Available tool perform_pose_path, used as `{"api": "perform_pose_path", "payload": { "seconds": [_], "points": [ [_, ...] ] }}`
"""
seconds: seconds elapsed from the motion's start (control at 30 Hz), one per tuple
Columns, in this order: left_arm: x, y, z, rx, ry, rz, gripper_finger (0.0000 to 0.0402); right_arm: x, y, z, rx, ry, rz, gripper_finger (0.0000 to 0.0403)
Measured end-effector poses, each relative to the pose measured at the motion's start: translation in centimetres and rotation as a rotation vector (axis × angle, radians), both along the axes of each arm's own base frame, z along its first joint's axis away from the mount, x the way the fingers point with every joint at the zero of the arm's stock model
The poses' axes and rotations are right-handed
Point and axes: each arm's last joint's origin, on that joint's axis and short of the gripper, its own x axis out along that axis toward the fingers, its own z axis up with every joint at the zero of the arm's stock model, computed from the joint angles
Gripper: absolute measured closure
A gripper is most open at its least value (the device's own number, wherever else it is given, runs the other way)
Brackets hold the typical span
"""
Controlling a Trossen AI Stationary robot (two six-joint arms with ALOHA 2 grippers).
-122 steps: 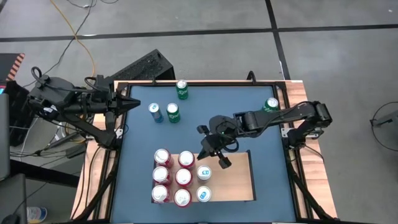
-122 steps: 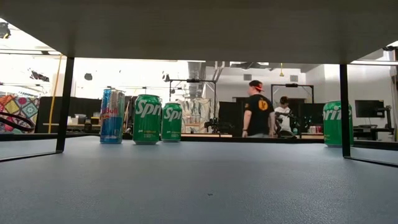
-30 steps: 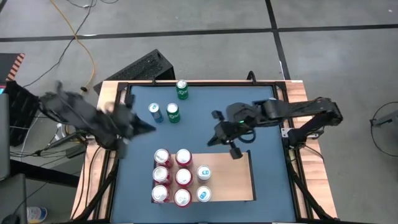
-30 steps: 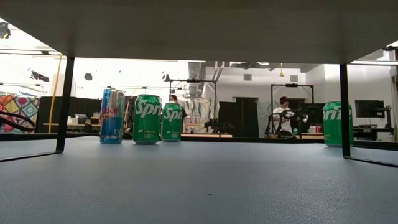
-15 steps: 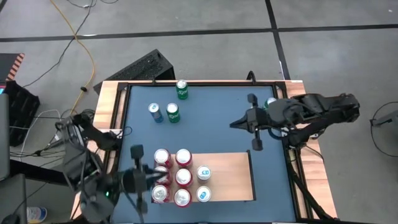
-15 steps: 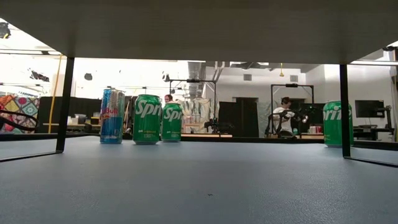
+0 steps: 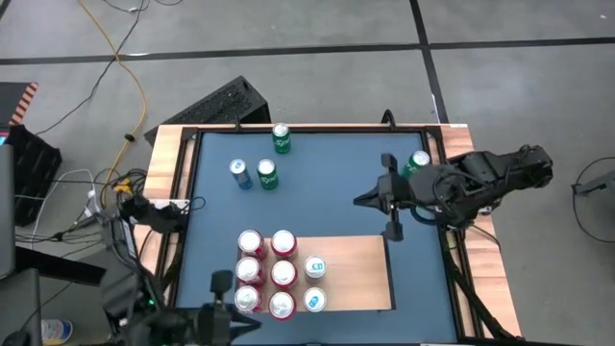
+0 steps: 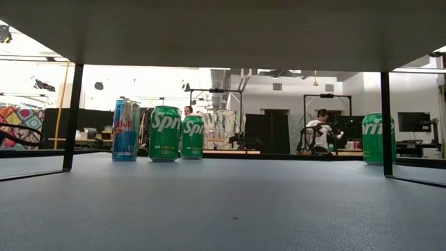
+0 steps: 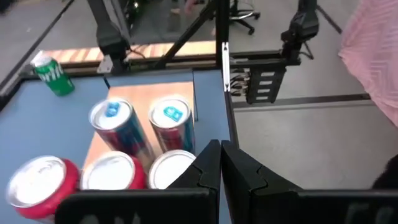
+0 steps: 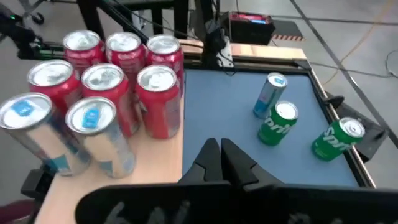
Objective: Place canned beverage on shelf
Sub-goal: Adjust the red soda can on the shelf
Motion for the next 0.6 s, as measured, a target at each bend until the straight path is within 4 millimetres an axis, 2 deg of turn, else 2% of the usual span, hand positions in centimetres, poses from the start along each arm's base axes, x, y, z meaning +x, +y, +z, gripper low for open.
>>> {"api": "perform_pose_path", "payload": {
  "seconds": [0.37, 0.6],
  "points": [
    [2.6, -3.6, -5.0, -0.012, 0.034, 0.111, 0.0401, -0.6, 1.5, -0.4, -0.049, 0.042, 0.086, 0.0403],
    [3.1, -5.0, -6.3, -0.069, 0.027, 0.129, 0.0401, -0.9, 2.4, -0.4, -0.054, 0.042, 0.129, 0.0403]
  ]
}}
